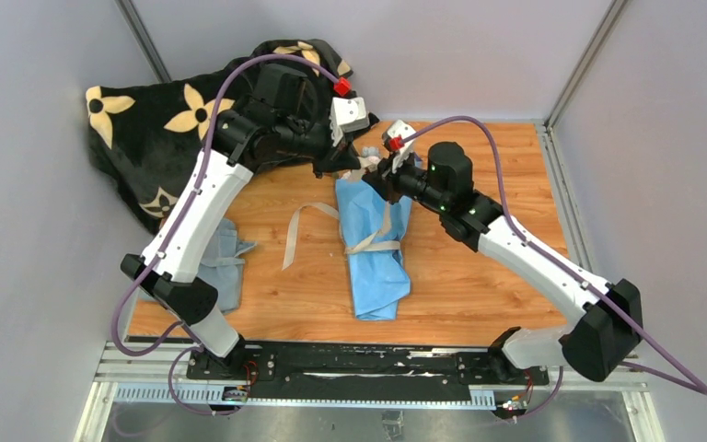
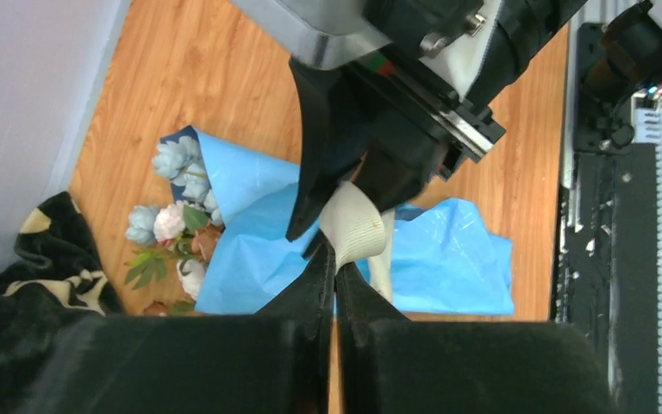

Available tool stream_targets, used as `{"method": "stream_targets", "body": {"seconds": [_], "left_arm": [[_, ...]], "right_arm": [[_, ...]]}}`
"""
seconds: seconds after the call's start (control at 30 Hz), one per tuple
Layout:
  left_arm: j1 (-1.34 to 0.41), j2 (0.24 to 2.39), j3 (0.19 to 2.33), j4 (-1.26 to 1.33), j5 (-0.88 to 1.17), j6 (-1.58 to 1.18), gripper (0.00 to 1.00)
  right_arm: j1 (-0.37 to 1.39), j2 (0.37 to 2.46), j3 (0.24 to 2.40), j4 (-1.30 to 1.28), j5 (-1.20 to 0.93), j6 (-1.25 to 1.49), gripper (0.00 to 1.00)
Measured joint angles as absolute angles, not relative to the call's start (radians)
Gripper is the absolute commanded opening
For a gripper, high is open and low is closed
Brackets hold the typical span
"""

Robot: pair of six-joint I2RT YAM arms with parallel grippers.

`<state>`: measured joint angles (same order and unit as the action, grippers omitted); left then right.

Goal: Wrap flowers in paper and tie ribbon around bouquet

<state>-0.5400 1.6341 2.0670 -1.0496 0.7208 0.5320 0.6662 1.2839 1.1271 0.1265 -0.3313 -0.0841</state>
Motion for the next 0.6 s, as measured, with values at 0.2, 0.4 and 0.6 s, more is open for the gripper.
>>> {"method": "stream_targets", "body": {"seconds": [0.2,0.4,0.6], "left_arm": [[-0.528,1.619,1.963,-1.040,0.628,0.566,0.89],[-0.386,1.656,1.658,-0.929,0.434,0.675,0.85],[-0.301,1.892,1.479,-0.756,0.220,0.734,0.96]], "right_arm": [[0.638,1.300,1.137,0.113,-0.275,-0.049,0.00],[0.580,1.255,1.083,0.121,-0.268,-0.003,0.00],[0.551,1.252,1.040,0.129,-0.287,0.028,0.00]]}}
